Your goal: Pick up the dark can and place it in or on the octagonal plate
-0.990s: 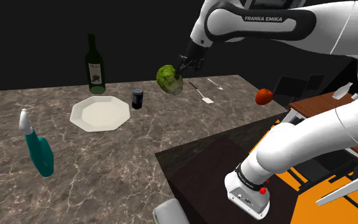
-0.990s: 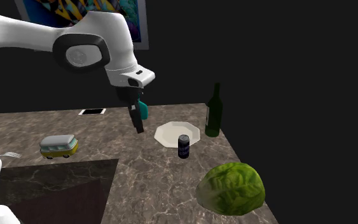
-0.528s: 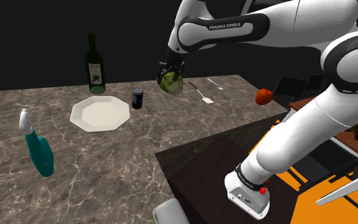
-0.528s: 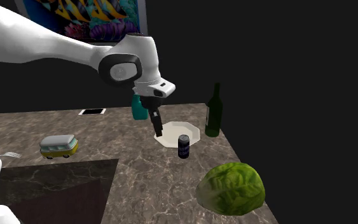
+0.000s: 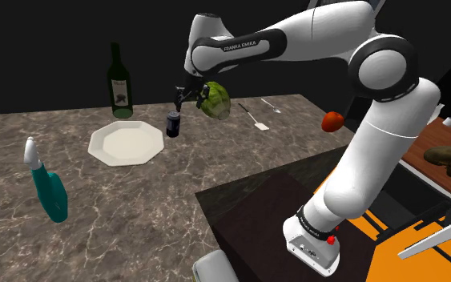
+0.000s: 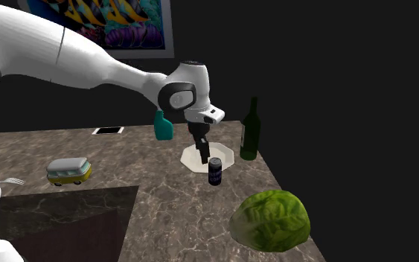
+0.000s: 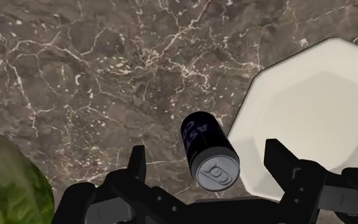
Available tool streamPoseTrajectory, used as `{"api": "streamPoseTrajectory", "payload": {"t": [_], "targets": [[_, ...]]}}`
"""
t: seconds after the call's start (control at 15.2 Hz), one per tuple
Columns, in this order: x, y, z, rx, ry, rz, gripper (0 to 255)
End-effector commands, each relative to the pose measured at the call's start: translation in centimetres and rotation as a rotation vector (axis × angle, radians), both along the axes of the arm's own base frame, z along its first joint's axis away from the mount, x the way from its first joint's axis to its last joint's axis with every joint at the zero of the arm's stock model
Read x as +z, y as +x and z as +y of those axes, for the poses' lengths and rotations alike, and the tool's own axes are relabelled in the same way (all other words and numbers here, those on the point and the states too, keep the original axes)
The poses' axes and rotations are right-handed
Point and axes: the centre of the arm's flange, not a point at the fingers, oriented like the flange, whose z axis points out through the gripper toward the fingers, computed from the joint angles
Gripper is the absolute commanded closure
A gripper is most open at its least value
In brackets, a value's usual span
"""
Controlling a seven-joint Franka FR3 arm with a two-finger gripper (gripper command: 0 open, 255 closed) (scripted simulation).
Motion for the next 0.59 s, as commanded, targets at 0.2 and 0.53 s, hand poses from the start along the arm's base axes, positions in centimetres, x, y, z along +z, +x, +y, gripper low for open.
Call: {"api": "streamPoseTrajectory", "payload": {"t": [0.2,0.53], "targets": [[-4.1,5.3,1.9,-0.013,-0.015,0.022,0],[-6.6,6.5,2.3,-0.015,-0.018,0.026,0]]}}
